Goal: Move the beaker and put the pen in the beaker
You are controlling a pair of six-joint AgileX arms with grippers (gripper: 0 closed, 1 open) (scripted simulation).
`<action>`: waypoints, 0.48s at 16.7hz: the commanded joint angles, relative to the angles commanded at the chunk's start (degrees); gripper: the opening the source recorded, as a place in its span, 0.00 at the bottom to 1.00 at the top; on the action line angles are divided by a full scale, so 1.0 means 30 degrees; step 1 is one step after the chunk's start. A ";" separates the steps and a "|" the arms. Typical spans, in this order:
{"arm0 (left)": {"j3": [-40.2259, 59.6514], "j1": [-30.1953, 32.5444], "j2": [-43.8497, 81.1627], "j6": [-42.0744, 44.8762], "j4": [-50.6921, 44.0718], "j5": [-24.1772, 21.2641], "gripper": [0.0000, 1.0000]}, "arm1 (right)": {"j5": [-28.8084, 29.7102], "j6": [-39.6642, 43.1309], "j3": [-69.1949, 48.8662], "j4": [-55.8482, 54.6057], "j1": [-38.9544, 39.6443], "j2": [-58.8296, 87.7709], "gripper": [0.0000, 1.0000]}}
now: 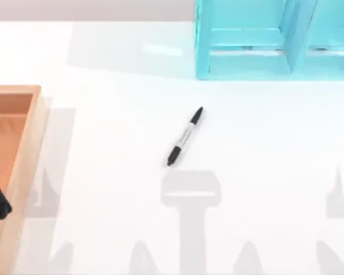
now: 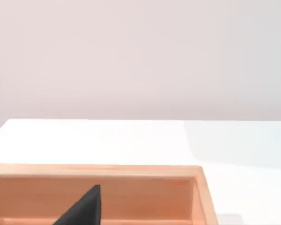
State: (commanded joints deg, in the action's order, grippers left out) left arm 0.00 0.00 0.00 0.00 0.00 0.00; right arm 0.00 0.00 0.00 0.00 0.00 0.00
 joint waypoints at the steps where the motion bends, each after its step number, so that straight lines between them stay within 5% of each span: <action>1: 0.0000 0.0000 0.0000 0.0000 0.0000 0.0000 1.00 | 0.0000 0.0000 0.0000 0.0000 0.0000 0.0000 1.00; 8: 0.4105 -0.0700 0.4274 0.0787 -0.3924 0.0008 1.00 | 0.0000 0.0000 0.0000 0.0000 0.0000 0.0000 1.00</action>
State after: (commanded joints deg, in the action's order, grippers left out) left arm 12.32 -2.10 12.82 2.36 -11.77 0.02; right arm 0.00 0.00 0.00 0.00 0.00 0.00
